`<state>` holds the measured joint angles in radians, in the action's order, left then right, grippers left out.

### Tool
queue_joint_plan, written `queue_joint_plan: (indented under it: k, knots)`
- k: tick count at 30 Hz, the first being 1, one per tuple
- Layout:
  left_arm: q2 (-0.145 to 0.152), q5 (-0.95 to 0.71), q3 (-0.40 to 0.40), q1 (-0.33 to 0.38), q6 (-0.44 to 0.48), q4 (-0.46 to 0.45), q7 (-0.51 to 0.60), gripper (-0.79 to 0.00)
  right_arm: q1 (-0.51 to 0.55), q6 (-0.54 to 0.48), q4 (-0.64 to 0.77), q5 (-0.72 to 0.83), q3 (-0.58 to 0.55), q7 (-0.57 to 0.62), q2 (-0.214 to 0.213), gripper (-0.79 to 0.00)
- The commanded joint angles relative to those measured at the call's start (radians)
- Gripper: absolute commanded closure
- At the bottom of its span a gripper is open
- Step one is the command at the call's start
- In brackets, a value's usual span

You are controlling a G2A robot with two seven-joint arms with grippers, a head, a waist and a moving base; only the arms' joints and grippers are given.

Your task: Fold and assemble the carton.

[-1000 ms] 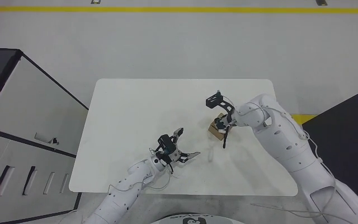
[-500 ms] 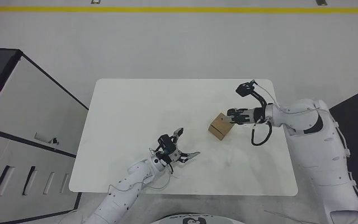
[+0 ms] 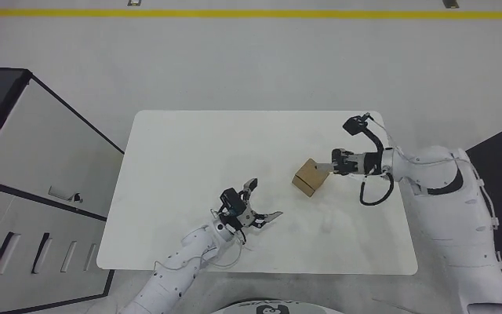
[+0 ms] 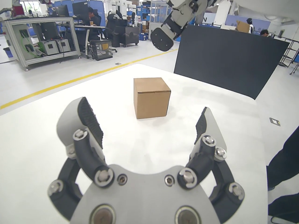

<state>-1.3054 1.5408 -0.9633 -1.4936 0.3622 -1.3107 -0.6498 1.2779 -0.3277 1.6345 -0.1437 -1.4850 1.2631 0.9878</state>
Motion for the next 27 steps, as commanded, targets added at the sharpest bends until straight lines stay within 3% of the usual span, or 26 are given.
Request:
queue_joint_plan:
  k: [1, 5, 10, 19, 27]
  knots:
    - [-0.008, -0.005, 0.03, 0.004, -0.02, 0.01, -0.014, -0.785, 0.031, -0.049, -0.031, 0.14, -0.059, 0.012, -0.006, -0.785]
    - [-0.031, -0.017, 0.099, 0.04, -0.045, 0.056, -0.012, -0.785, 0.089, -0.132, -0.079, 0.298, -0.157, 0.035, -0.019, -0.785]
    - [-0.069, -0.053, 0.177, 0.102, -0.11, 0.129, 0.007, -0.785, 0.136, -0.154, -0.085, 0.47, -0.212, 0.072, -0.027, -0.785]
    - [-0.072, -0.05, 0.182, 0.105, -0.121, 0.133, 0.015, -0.785, 0.136, -0.154, -0.085, 0.47, -0.212, 0.072, -0.027, -0.785]
    - [-0.101, 0.013, 0.249, 0.176, -0.189, 0.124, 0.158, -0.785, 0.153, -0.164, -0.092, 0.478, -0.221, 0.018, -0.028, -0.785]
